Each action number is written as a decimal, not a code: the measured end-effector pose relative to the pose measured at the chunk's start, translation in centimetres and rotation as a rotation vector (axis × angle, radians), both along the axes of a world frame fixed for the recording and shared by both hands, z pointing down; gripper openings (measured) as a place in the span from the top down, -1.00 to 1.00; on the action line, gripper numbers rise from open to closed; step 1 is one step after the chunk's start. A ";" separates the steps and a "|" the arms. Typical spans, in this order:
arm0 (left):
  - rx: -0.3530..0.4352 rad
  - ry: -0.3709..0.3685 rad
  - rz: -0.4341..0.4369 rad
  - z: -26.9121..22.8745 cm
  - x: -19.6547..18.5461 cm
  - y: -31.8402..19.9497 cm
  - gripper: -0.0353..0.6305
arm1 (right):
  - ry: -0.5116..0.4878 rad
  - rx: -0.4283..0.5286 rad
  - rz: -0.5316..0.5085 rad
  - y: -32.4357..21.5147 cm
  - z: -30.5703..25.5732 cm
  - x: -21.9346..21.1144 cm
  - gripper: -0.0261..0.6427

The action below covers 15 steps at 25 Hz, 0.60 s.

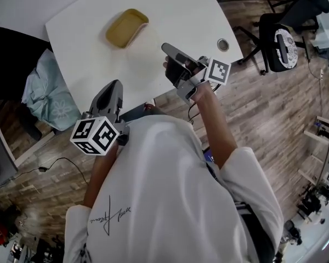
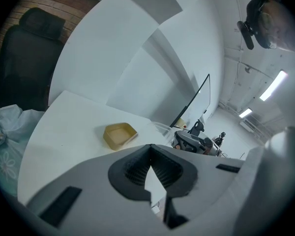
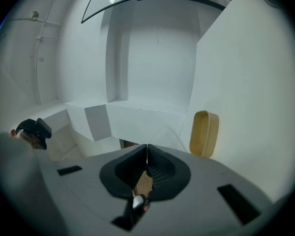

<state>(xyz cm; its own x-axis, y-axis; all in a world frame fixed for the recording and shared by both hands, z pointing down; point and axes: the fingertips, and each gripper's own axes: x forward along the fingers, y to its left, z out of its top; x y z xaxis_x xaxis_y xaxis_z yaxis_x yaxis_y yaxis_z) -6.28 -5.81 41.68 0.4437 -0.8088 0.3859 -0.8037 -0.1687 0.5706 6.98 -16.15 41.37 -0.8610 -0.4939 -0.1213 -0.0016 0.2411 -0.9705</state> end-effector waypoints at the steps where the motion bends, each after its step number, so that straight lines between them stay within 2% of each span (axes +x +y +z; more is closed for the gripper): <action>1: 0.000 0.001 0.004 0.0 0.0 0.0 0.87 | 0.004 0.002 -0.005 0.2 -0.1 0.0 0.89; 15: 0.007 -0.011 0.019 -0.3 0.2 0.2 0.87 | 0.059 0.021 -0.077 3.2 -1.0 -0.3 0.89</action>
<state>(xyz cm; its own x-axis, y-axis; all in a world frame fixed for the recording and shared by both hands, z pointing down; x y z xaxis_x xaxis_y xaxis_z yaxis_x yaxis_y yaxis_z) -6.05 -5.61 41.34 0.4550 -0.8029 0.3850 -0.8065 -0.1883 0.5605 6.68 -12.98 40.35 -0.9024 -0.4236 -0.0785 -0.0396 0.2631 -0.9640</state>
